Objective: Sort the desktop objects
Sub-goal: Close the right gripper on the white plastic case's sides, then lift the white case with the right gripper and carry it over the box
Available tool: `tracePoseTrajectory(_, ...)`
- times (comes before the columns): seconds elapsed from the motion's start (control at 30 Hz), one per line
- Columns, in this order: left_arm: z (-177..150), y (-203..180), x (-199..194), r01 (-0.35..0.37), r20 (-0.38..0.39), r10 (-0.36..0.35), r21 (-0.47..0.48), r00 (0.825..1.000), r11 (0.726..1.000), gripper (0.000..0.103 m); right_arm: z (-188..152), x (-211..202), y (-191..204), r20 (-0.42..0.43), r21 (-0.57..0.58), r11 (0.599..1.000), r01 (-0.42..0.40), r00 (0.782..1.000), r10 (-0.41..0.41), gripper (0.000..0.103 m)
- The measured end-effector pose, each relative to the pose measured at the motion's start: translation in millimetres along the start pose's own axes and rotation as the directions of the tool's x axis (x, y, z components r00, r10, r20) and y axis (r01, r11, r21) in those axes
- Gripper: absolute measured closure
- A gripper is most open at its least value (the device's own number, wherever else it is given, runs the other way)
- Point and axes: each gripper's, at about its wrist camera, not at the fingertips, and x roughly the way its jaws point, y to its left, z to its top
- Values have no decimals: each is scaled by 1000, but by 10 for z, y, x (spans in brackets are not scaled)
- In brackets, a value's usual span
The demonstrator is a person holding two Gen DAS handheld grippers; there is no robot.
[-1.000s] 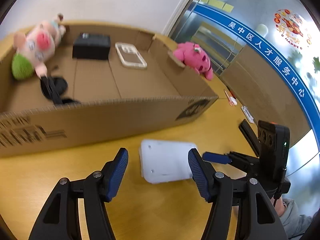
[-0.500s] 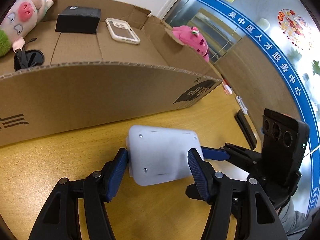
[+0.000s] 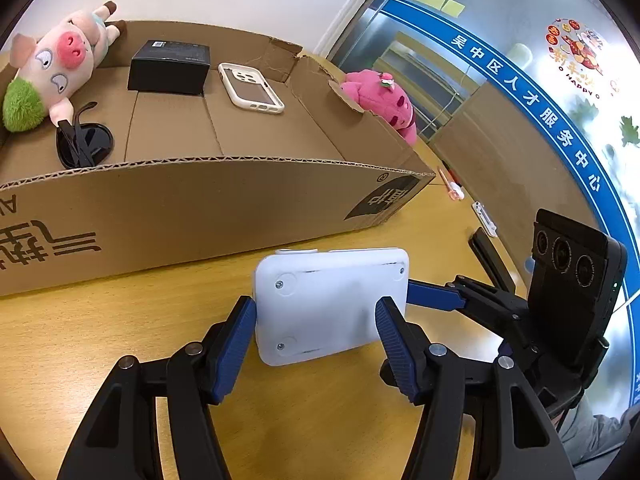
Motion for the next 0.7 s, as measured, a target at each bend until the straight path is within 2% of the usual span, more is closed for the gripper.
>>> tracePoseTrajectory(0.07,0,-3,28,-7,-2,7,7,1000,1000,39,1,21,-4,-4,-1,1000,12,1000,-12,21)
tracePoseTrajectory(0.2,-21,-20,74,-95,-16,96,45,995,994,70,-12,109,-12,-24,-15,997,77,997,-77,22)
tracePoseTrajectory(0.5,-38,-18,6,-146,22,145,37,989,989,71,-2,157,57,0,-38,985,166,986,-166,41)
tracePoseTrajectory(0.6,-20,-41,-74,-166,63,164,17,984,986,71,-4,171,46,1,-32,983,183,983,-183,52)
tracePoseTrajectory(0.7,-1,-106,-188,-175,106,172,20,979,984,71,2,139,33,24,-10,983,181,983,-181,56)
